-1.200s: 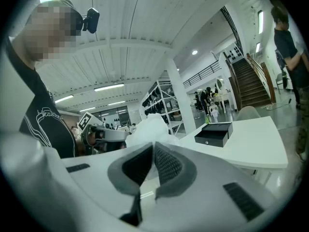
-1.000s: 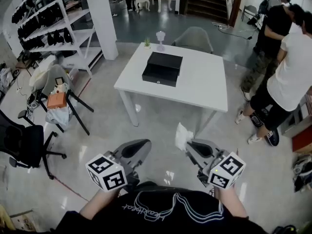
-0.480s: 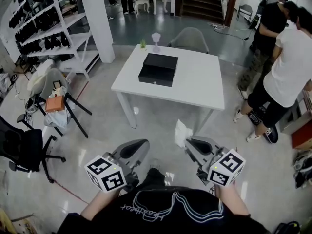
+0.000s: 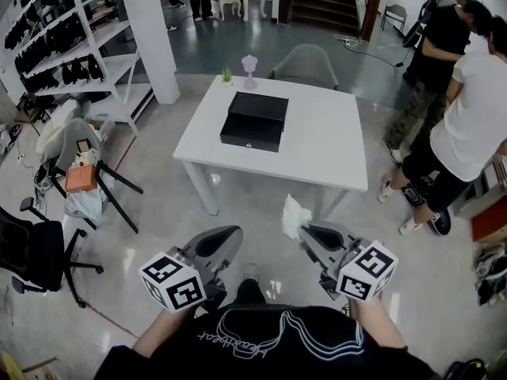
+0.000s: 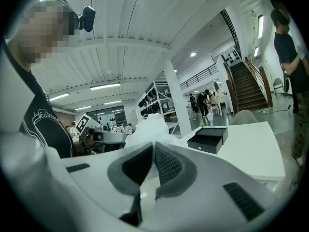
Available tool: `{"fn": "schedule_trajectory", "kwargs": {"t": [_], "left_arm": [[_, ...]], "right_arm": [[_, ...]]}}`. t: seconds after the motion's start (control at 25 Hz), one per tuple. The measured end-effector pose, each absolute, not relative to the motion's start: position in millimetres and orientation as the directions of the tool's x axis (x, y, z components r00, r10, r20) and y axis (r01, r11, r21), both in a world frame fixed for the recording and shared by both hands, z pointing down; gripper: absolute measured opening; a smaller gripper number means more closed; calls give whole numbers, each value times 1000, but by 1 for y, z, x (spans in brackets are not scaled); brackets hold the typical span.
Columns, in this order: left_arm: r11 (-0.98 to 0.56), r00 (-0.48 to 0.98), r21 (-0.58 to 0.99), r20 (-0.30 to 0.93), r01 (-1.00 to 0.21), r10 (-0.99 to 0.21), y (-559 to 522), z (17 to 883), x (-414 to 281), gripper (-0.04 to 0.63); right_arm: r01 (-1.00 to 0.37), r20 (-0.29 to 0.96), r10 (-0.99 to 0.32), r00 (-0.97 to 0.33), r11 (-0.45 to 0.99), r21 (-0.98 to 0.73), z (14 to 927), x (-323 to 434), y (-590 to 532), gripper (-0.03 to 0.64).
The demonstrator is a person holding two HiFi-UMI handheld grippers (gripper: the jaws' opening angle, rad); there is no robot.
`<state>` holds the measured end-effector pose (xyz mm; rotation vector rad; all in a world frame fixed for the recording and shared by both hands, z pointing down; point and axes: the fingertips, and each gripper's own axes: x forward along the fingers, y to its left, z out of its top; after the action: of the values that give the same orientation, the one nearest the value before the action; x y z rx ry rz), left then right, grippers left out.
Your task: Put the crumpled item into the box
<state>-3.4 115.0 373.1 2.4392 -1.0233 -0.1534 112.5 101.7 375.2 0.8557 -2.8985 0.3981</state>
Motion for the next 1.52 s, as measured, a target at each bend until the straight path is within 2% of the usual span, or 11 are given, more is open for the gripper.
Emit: {"fn": "schedule_trajectory", "kwargs": {"t": [0.84, 1.52], "left_arm": [[-629, 768, 503, 116, -592, -630, -94, 385, -36, 8], [-619, 751, 476, 150, -625, -643, -149, 400, -58, 8]], "right_arm": [[-622, 248, -573, -781, 744, -244, 390, 78, -88, 12], [-647, 303, -592, -747, 751, -128, 409, 56, -156, 14]]}}
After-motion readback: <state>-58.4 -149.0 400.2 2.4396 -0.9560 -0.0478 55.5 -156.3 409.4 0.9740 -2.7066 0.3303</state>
